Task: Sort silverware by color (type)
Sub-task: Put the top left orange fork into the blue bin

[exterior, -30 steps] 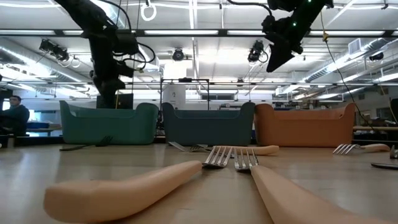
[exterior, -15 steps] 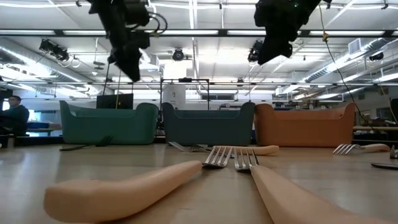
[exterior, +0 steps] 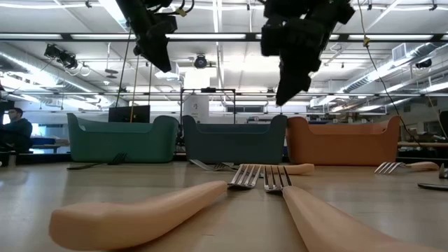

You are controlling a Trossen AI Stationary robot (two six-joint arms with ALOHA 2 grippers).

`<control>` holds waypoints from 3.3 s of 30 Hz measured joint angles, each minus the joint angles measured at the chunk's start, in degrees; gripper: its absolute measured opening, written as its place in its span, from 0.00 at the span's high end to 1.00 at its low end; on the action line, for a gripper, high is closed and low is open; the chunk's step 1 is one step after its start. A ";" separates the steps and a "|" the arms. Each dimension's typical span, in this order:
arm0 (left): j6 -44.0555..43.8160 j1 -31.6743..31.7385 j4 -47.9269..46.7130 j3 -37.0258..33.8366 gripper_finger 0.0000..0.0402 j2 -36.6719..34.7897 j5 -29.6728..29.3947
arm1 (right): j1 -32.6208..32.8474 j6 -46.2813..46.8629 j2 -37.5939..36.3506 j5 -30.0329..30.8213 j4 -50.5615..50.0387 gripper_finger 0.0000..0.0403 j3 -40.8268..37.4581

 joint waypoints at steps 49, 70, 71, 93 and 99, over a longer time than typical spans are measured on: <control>-6.55 -12.20 -20.64 0.07 0.68 -0.33 0.48 | 11.63 9.77 13.56 15.27 11.05 0.61 0.00; -10.86 -17.44 -20.08 0.02 0.68 -0.33 0.46 | 12.58 14.47 13.56 17.90 14.08 0.61 -5.81; -10.86 -17.44 -19.79 0.02 0.68 -0.33 0.46 | 12.58 14.54 13.56 17.91 14.25 0.61 -5.81; -10.38 -17.42 -17.95 0.00 0.68 -0.26 0.44 | 13.06 21.77 20.36 20.88 17.45 0.66 -5.44; -9.97 -17.42 -17.95 0.00 0.68 -0.26 0.44 | 13.04 23.26 20.44 20.99 17.03 0.83 -5.44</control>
